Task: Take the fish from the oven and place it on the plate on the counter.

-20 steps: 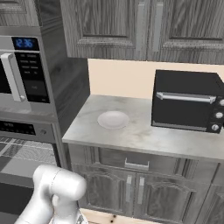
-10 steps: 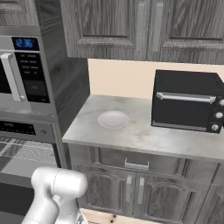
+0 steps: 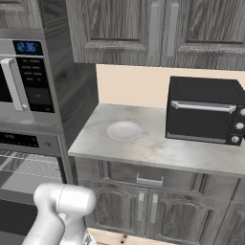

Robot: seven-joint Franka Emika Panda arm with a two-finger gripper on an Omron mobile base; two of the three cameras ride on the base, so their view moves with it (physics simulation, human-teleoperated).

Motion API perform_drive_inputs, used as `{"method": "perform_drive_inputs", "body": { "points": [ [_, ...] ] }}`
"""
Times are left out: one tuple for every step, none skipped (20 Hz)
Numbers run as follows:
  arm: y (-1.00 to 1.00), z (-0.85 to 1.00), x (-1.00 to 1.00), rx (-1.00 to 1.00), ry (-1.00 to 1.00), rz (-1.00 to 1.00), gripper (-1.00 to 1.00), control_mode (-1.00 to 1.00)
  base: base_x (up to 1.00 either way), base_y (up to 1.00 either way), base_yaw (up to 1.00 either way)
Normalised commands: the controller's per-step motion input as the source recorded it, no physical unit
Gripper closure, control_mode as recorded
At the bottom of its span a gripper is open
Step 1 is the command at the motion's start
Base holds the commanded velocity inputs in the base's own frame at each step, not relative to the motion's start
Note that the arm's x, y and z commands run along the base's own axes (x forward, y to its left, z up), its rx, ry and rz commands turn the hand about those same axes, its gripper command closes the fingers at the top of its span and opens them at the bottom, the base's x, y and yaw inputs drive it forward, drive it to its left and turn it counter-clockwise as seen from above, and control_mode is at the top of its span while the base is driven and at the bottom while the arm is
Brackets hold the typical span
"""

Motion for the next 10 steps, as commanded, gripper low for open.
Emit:
{"method": "perform_drive_inputs", "body": {
  "points": [
    [0.0, 0.27, 1.0, 0.02, 0.0, 0.0, -1.0, -1.0, 0.0, 0.0, 0.0],
    [0.0, 0.24, 1.0, 0.01, 0.0, 0.0, -1.0, -1.0, 0.0, 0.0, 0.0],
    [0.0, 0.18, 1.0, 0.01, 0.0, 0.0, -1.0, -1.0, 0.0, 0.0, 0.0],
    [0.0, 0.13, 1.0, 0.0, 0.02, 0.0, -1.0, -1.0, 0.0, 0.0, 0.0],
    [0.0, 0.0, 1.0, 0.0, 0.04, 0.0, -1.0, -1.0, 0.0, 0.0, 0.0],
    [0.0, 0.0, 1.0, 0.0, 0.05, 0.0, -1.0, -1.0, 0.0, 0.0, 0.0],
    [0.0, -0.04, 0.93, 0.0, 0.01, 0.0, -1.0, -1.0, 0.0, 0.0, 0.0],
    [0.0, -0.18, 0.75, 0.0, 0.0, 0.0, -1.0, -1.0, 0.0, 0.0, 0.0],
    [0.0, -0.34, 0.41, 0.0, 0.04, 0.0, -1.0, -1.0, 0.0, 0.0, 0.0],
    [0.0, -0.39, 0.3, 0.0, 0.02, 0.0, -1.0, -1.0, 0.0, 0.0, 0.0]
  ]
}}
